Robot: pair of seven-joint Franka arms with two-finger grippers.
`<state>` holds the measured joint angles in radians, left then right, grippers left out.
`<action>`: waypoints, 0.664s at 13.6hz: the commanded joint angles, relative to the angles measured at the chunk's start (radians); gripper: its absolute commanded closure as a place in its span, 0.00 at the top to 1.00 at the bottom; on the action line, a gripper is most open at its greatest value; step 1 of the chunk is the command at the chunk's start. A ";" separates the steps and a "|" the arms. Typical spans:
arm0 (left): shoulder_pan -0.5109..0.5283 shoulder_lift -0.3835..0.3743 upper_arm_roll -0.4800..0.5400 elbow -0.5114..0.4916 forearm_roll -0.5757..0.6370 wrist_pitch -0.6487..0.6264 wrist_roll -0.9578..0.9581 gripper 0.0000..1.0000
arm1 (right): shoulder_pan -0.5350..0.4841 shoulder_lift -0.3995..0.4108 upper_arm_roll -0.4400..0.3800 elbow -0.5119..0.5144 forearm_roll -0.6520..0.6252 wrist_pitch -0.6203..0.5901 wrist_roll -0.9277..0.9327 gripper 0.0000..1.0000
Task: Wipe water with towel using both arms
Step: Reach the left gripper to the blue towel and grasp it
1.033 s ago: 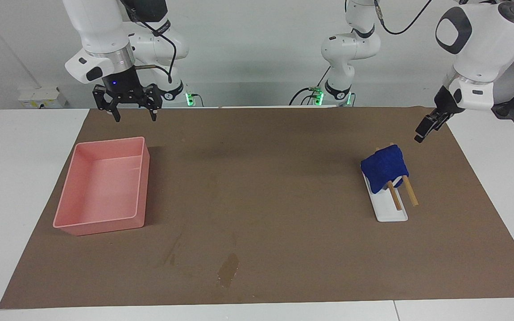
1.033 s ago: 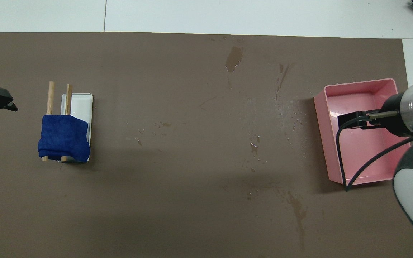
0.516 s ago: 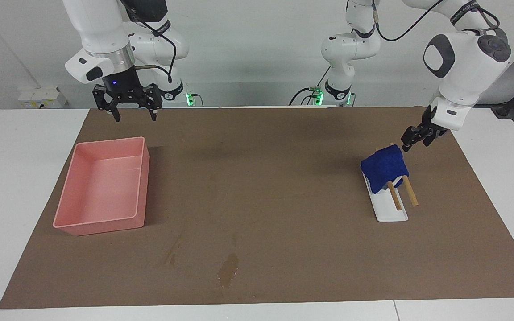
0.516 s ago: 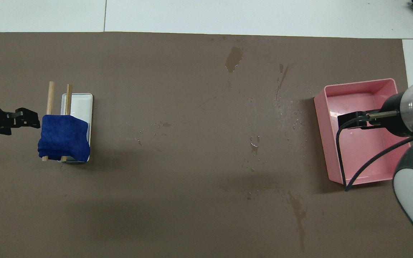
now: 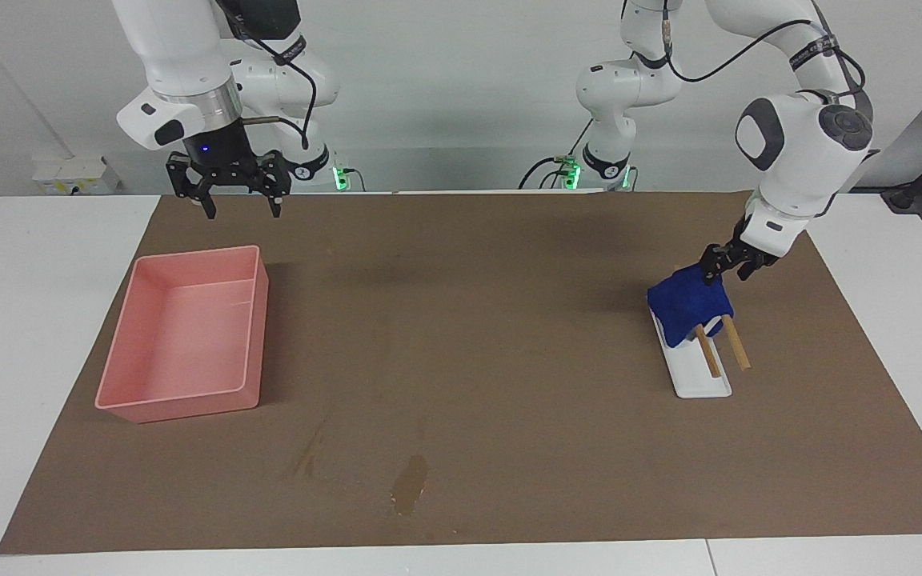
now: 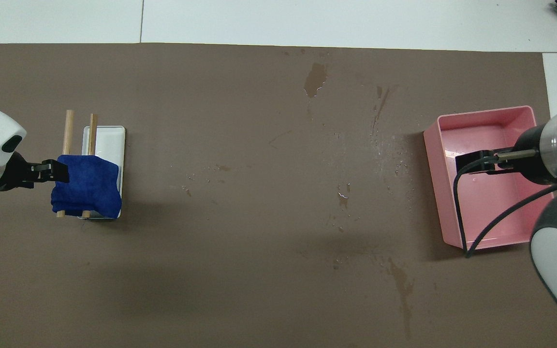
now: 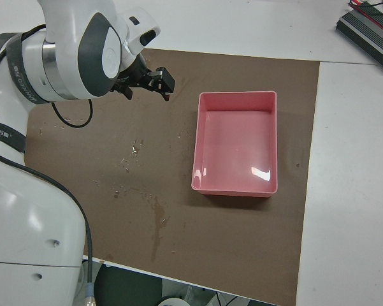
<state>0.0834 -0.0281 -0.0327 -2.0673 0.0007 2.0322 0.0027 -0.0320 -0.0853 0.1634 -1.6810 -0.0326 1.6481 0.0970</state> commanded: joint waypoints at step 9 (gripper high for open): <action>-0.002 -0.006 -0.001 -0.056 -0.016 0.094 0.042 0.57 | -0.012 -0.024 0.005 -0.025 0.017 0.007 -0.014 1.00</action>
<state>0.0831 -0.0247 -0.0372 -2.1008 0.0006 2.0964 0.0232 -0.0320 -0.0853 0.1634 -1.6810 -0.0326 1.6481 0.0970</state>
